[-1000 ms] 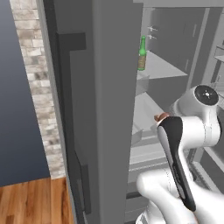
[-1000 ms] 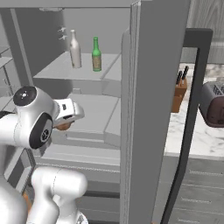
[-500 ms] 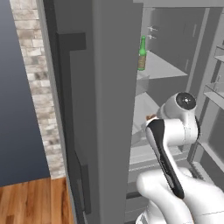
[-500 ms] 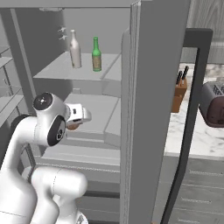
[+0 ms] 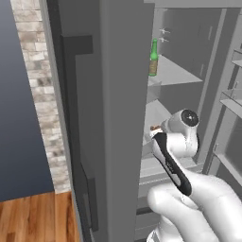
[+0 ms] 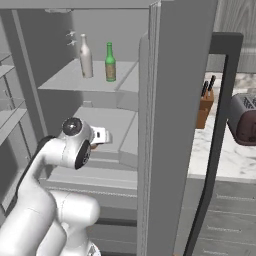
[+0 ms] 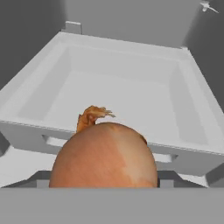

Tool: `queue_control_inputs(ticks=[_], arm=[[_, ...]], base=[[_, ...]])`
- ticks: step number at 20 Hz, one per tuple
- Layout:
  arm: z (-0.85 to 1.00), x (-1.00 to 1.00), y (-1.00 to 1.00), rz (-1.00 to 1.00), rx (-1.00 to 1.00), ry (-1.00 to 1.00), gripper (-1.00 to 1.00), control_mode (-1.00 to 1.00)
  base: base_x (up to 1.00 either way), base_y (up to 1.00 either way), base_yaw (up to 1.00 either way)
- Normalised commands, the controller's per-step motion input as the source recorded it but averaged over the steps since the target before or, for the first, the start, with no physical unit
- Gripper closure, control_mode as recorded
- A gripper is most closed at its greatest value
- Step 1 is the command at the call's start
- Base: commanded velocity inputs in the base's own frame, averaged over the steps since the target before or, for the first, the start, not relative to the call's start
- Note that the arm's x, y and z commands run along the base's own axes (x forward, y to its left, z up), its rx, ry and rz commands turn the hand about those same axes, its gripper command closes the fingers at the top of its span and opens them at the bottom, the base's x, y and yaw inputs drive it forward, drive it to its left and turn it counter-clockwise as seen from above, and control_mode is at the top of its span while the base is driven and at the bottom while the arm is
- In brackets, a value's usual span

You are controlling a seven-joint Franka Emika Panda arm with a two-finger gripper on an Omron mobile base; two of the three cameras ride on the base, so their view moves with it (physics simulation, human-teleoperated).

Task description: Place the beer and liquor on the top shelf of the fridge to keep them out of children's reach, and place the onion on lower shelves for easy access.

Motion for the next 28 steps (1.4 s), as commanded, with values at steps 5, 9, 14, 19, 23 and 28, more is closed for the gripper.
queue_control_inputs(ticks=[5,9,14,19,23,28], arm=[[-0.22,0.87,0.16,0.00,0.01,0.01,1.00,-1.00],[-0.05,0.91,0.15,0.00,0.00,0.07,1.00,-1.00],[-0.02,0.91,0.06,0.00,0.00,0.06,-1.00,-1.00],[0.00,0.74,0.00,0.00,0.00,0.03,-1.00,-1.00],[0.00,0.15,0.00,0.00,0.00,0.01,-1.00,-1.00],[0.10,0.00,0.00,0.00,0.00,0.00,-1.00,-1.00]], base=[[0.00,0.00,0.00],[0.00,0.00,0.00],[0.00,0.00,0.00],[0.00,0.00,0.00],[0.00,0.00,0.00],[0.00,0.00,0.00]])
